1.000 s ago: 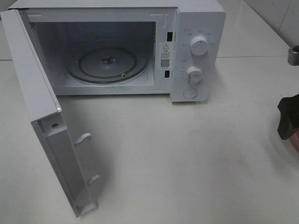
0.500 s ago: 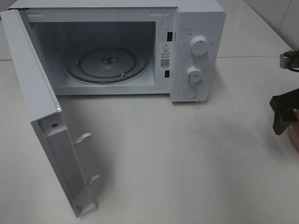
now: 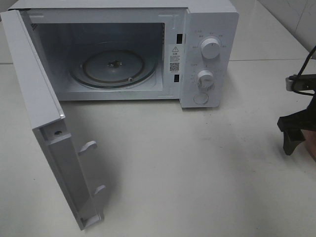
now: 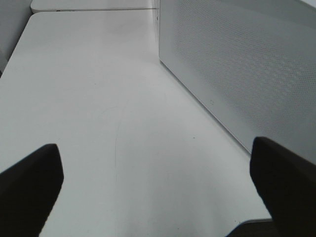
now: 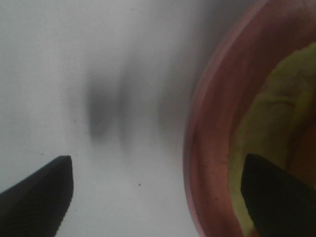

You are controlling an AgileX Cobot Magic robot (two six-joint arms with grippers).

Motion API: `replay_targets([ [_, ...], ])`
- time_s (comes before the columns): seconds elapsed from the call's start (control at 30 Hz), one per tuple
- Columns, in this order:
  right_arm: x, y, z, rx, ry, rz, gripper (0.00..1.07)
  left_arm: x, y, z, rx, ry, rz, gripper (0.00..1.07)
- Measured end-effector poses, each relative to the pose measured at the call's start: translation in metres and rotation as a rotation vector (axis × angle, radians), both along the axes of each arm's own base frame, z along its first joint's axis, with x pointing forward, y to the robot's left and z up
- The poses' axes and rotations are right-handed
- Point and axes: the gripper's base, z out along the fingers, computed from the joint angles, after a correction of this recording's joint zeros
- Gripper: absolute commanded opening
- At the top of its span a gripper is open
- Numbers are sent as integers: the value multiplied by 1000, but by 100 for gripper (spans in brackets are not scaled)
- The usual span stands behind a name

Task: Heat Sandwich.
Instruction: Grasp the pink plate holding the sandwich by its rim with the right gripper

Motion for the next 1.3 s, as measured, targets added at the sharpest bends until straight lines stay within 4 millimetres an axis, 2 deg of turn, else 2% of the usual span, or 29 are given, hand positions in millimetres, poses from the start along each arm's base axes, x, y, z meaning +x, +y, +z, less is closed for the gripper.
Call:
replay_targets([
  [0.2, 3, 0, -16, 4, 20, 3, 86, 0, 0, 0, 0, 0, 0, 98],
  [0.4, 4, 0, -19, 2, 20, 5, 84, 0, 0, 0, 0, 0, 0, 98],
  [0.53, 4, -1, -19, -9, 25, 16, 71, 0, 0, 0, 0, 0, 0, 98],
  [0.57, 4, -1, -19, -9, 25, 16, 71, 0, 0, 0, 0, 0, 0, 98],
  [0.67, 3, -2, -19, -18, 32, -3, 50, 0, 0, 0, 0, 0, 0, 98],
  [0.7, 3, -3, -19, -30, 30, -14, 38, 0, 0, 0, 0, 0, 0, 98],
  [0.73, 3, -3, -19, -30, 30, -14, 38, 0, 0, 0, 0, 0, 0, 98],
  [0.83, 3, -5, -18, -50, 26, -32, 15, 0, 0, 0, 0, 0, 0, 98],
  [0.87, 3, -5, -18, -50, 26, -32, 15, 0, 0, 0, 0, 0, 0, 98],
  [0.9, 3, -6, -18, -63, 24, -44, 0, 0, 0, 0, 0, 0, 0, 98],
  [1.3, 3, -7, -17, -83, 35, -46, 0, 0, 0, 0, 0, 0, 0, 98],
])
